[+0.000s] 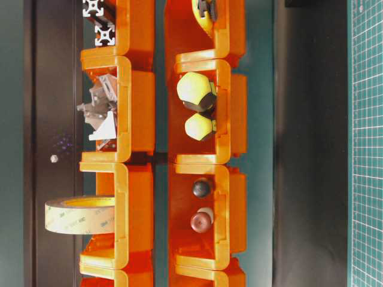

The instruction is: Pick scraper from container rack with left arm.

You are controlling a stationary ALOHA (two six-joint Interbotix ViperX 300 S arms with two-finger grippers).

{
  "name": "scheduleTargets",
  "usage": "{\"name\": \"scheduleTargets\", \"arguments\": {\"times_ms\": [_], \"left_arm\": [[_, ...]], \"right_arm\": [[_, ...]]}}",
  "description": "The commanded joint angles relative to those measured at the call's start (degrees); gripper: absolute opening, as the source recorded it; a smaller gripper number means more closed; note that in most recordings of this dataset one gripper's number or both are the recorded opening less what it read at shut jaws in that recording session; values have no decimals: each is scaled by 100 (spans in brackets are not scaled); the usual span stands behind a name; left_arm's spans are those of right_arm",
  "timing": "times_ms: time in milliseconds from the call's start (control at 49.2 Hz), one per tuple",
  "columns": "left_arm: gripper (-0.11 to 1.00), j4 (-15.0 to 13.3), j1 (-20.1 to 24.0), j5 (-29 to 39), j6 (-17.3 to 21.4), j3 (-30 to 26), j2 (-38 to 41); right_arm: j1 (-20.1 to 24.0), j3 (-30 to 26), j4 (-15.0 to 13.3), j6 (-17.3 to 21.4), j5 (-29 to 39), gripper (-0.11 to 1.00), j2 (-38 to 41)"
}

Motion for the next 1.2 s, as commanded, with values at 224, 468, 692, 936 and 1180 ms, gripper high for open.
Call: {"name": "scheduleTargets", "arguments": {"times_ms": [224,468,692,936,1180], "left_arm": [[0,299,-114,2646,141,-1178,-79],[0,316,-466,4711,791,-2092,-18],[0,536,-835,6126,1002,-2988,809],[0,1705,-1248,6996,1090,-3718,1415],[0,3542,-2013,8060,316,-4122,2162]], "right_arm": [[158,-220,281,809,26,1,0],[158,-299,281,1055,53,1,0],[158,-360,281,1072,53,1,0],[158,-360,281,1072,53,1,-9],[158,-360,281,1081,149,1,0]]}}
